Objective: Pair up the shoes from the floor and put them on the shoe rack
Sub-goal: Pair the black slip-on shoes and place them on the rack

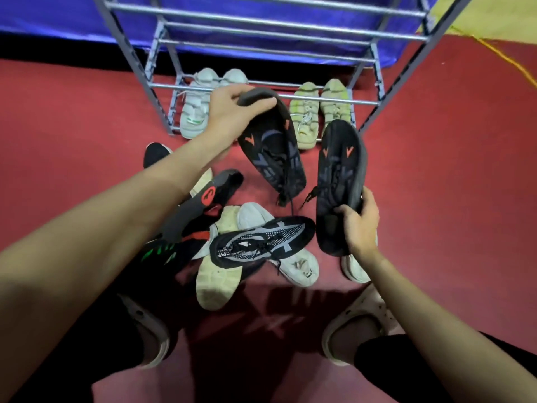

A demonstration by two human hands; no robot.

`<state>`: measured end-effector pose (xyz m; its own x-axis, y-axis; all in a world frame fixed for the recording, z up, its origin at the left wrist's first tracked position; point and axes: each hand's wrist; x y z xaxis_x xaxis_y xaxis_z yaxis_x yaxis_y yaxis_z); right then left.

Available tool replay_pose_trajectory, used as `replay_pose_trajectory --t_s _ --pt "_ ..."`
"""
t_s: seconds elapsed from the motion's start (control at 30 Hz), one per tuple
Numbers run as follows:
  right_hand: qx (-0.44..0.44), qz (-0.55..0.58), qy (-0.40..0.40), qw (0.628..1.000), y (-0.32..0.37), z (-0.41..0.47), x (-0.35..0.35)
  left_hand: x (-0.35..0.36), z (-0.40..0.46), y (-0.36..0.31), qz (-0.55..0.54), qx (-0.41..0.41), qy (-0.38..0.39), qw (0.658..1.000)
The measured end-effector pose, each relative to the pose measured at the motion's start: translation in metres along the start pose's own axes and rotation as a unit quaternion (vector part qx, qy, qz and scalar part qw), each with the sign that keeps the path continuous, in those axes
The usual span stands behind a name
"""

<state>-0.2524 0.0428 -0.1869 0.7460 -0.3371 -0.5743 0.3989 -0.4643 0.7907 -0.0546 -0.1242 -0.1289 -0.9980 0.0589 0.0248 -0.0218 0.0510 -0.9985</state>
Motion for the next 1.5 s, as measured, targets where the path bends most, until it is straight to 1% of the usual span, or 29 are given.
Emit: replay_pose_trajectory --t_s 0.1,0.17,0.27,0.4,0.5,0.57,0.7,0.8,0.87,0.97,1.03,1.1,1.13,1.2,1.23,1.3,1.37,1.43,1.5 --pt "0.002 0.044 0.019 0.999 0.007 -0.004 -0.002 -0.011 -0.015 -0.002 -0.042 -0.053 -0.038 0.997" --pt "0.001 0.057 0.032 0.998 0.012 -0.006 -0.005 -0.018 -0.022 0.006 -0.027 -0.093 -0.061 0.993" --pt "-0.003 0.055 0.063 0.997 0.017 -0.009 -0.009 -0.025 -0.033 0.023 0.014 -0.169 -0.043 0.985" --pt "0.014 0.019 0.109 0.994 0.007 -0.016 -0.002 -0.023 -0.04 0.051 0.091 -0.208 -0.006 0.974" --pt "0.043 -0.003 0.136 0.99 -0.005 -0.021 0.006 -0.02 -0.042 0.071 0.167 -0.212 0.041 0.962" --pt "0.069 -0.01 0.15 0.986 -0.012 -0.026 0.01 -0.019 -0.042 0.086 0.182 -0.203 0.054 0.961" --pt "0.09 -0.023 0.168 0.981 -0.021 -0.032 0.022 -0.021 -0.045 0.099 0.179 -0.21 0.05 0.96" --pt "0.098 -0.029 0.167 0.981 -0.022 -0.037 0.03 -0.032 -0.069 0.097 0.221 -0.2 0.059 0.953" --pt "0.103 -0.032 0.171 0.979 -0.02 -0.042 0.036 -0.043 -0.099 0.099 0.255 -0.192 0.034 0.947" --pt "0.107 -0.03 0.193 0.975 -0.02 -0.049 0.045 -0.047 -0.144 0.1 0.289 -0.241 -0.042 0.926" --pt "0.116 -0.021 0.2 0.973 -0.022 -0.053 0.053 -0.042 -0.164 0.099 0.323 -0.3 -0.076 0.894" --pt "0.126 -0.024 0.217 0.968 -0.024 -0.057 0.058 -0.038 -0.179 0.1 0.335 -0.375 -0.084 0.86" --pt "0.135 -0.024 0.226 0.964 -0.025 -0.058 0.06 -0.038 -0.184 0.102 0.316 -0.409 -0.091 0.851" --pt "0.149 -0.026 0.231 0.961 -0.029 -0.059 0.063 -0.04 -0.191 0.106 0.215 -0.459 -0.101 0.856" --pt "0.16 -0.037 0.227 0.96 -0.03 -0.059 0.063 -0.042 -0.193 0.107 0.154 -0.477 -0.097 0.86" --pt "0.182 -0.054 0.214 0.958 -0.029 -0.06 0.06 -0.047 -0.196 0.102 0.08 -0.506 -0.061 0.857" --pt "0.21 -0.058 0.214 0.952 -0.028 -0.06 0.058 -0.053 -0.197 0.099 0.033 -0.522 -0.025 0.852" --pt "0.226 -0.059 0.22 0.947 -0.023 -0.061 0.053 -0.057 -0.196 0.096 -0.009 -0.525 -0.021 0.851" --pt "0.214 -0.027 0.232 0.949 -0.017 -0.063 0.05 -0.059 -0.193 0.09 -0.027 -0.516 -0.026 0.856"
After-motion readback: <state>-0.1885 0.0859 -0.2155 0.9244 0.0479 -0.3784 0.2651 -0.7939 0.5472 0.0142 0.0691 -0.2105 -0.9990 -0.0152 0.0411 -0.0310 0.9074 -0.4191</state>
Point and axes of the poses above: each hand's wrist, its own z-axis towards the middle knuckle, its own x-axis out of the palm, y = z × x, and after that the axes turned 11 degrees about -z, right-handed
